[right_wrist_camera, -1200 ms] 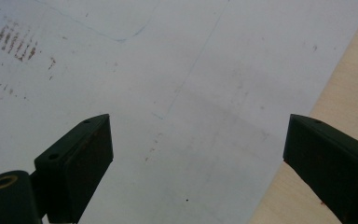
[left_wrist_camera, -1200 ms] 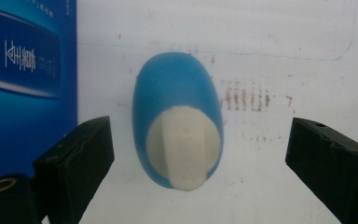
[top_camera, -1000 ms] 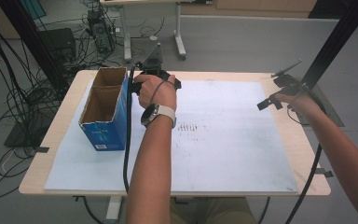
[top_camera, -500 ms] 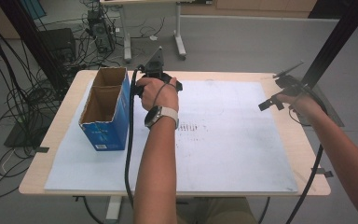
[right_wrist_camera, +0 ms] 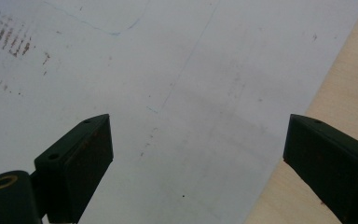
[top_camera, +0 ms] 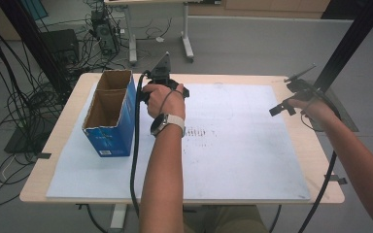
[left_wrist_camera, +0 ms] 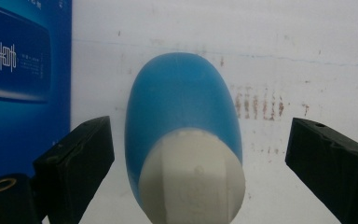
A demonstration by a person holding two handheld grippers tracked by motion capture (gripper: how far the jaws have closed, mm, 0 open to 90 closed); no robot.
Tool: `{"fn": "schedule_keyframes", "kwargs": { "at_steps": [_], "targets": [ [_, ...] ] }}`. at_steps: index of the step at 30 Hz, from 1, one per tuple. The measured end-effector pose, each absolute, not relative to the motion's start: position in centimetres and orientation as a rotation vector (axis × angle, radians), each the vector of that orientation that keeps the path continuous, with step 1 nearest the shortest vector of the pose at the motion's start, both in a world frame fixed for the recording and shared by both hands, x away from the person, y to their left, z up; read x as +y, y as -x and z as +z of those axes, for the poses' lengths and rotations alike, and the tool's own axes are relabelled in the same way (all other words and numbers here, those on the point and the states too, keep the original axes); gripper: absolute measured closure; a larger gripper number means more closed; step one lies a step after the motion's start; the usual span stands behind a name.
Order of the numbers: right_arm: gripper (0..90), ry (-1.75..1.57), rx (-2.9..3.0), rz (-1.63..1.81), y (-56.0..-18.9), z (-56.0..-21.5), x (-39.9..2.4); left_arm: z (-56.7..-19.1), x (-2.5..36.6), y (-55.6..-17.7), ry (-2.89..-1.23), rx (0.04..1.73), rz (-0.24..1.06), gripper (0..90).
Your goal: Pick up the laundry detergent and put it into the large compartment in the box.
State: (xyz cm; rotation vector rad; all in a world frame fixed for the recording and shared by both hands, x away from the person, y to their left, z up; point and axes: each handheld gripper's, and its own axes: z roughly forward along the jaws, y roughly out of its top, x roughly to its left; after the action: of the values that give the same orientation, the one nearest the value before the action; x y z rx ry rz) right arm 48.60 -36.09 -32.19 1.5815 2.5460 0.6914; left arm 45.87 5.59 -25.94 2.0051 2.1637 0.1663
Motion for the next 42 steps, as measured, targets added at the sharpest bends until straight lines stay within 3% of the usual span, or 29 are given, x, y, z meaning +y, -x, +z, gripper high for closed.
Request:
{"fn": "schedule_keyframes", "kwargs": {
  "at_steps": [42],
  "targets": [
    [8.1, -1.584, 2.545, 0.694, -48.47, -32.23, -36.29, -25.77, 5.53, -45.8, -2.005, 2.164, 0.157, 9.3]
  ]
}}
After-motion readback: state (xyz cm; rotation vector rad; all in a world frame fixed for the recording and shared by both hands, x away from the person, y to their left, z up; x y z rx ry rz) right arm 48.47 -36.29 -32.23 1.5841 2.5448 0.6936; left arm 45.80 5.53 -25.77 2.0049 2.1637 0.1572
